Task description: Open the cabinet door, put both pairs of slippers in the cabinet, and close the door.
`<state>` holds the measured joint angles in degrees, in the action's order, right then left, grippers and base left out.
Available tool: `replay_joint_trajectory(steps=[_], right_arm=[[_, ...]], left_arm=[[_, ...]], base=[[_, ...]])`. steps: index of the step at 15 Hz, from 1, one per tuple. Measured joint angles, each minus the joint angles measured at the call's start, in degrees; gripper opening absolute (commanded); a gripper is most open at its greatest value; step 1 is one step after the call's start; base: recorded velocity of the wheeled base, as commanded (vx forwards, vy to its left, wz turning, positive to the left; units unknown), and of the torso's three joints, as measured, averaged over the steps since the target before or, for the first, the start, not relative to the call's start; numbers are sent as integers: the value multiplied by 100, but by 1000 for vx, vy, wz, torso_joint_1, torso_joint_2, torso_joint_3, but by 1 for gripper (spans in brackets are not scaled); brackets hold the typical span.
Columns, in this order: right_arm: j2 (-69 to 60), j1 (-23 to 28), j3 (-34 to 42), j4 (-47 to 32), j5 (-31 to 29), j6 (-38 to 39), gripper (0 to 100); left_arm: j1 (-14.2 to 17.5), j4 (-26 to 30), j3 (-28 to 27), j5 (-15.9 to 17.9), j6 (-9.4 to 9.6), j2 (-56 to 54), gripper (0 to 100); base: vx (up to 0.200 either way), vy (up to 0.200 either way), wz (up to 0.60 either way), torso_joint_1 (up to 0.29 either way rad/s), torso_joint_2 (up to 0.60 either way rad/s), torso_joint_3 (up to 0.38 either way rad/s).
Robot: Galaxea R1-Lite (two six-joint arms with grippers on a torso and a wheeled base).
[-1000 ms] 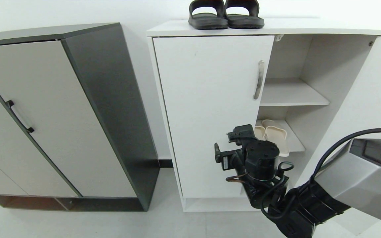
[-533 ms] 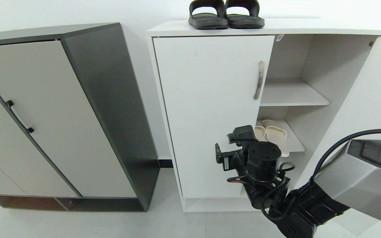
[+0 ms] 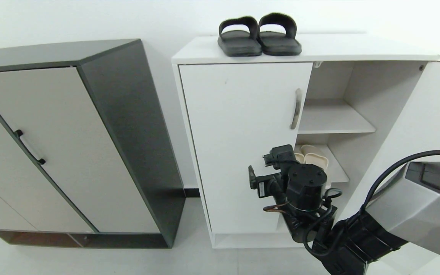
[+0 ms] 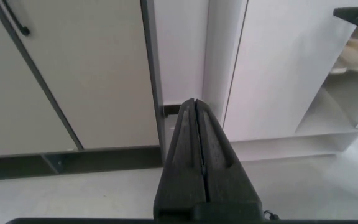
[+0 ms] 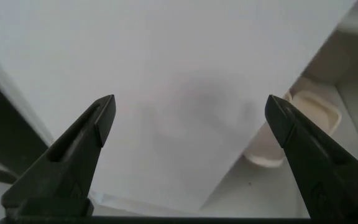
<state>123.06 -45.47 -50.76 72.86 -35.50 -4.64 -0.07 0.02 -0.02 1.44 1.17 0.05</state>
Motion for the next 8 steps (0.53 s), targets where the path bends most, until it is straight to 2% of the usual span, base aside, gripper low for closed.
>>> replay_joint_trajectory(steps=[8], right_arm=[[0,18,63,-22,-2,0,100]], left_arm=[[0,5,2,-2,-5,0,0]], base=[[0,0,0,129,-465,-339]])
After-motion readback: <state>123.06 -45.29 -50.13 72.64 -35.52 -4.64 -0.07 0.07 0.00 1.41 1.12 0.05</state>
